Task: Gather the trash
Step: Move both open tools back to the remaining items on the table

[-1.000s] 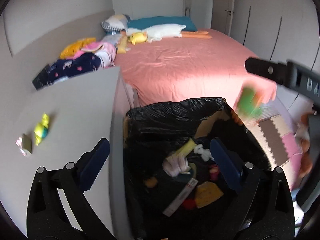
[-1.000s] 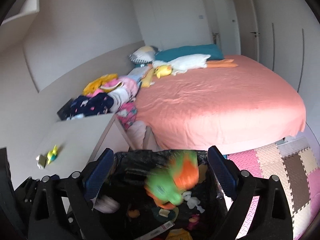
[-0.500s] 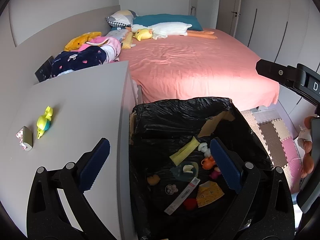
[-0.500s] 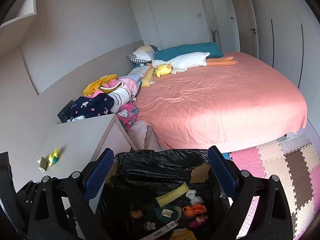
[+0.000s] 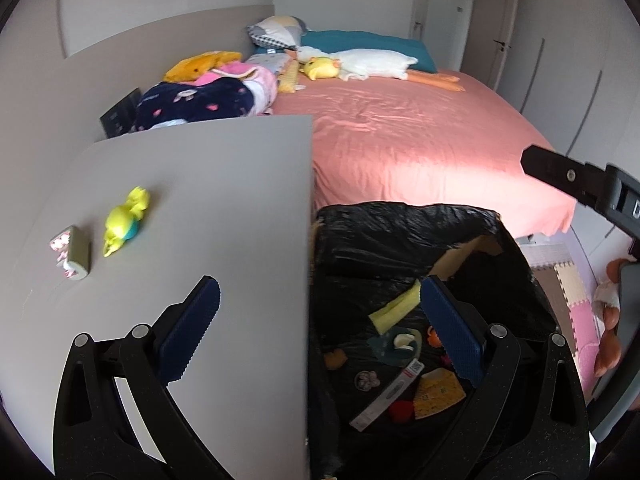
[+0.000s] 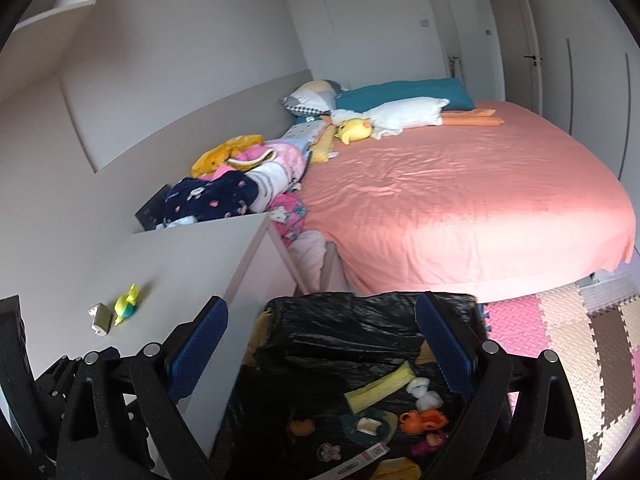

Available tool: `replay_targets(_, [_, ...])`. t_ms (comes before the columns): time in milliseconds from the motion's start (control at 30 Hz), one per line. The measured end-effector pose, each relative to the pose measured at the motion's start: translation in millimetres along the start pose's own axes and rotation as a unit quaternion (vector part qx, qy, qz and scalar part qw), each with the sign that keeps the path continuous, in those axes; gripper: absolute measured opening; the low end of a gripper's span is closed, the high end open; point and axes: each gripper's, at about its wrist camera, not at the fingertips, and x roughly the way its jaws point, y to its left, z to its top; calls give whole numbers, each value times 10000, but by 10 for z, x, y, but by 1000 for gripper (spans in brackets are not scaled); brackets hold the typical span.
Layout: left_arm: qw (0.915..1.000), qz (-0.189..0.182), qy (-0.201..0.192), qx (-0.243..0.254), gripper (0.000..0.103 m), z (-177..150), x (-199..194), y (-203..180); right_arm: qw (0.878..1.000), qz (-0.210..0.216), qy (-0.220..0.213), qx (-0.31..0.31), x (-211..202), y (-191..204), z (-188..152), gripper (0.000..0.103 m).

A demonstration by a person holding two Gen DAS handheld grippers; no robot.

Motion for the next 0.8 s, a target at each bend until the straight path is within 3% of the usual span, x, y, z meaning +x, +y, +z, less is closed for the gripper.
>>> replay_targets(500, [9972, 436, -41, -599, 97, -70, -8, 781, 9986, 389, 232, -262, 397, 690, -70, 94])
replay_targets(800, [9871, 925, -289, -1278, 97, -60, -59, 1337, 9966, 586, 396, -414, 633, 1031, -118, 94])
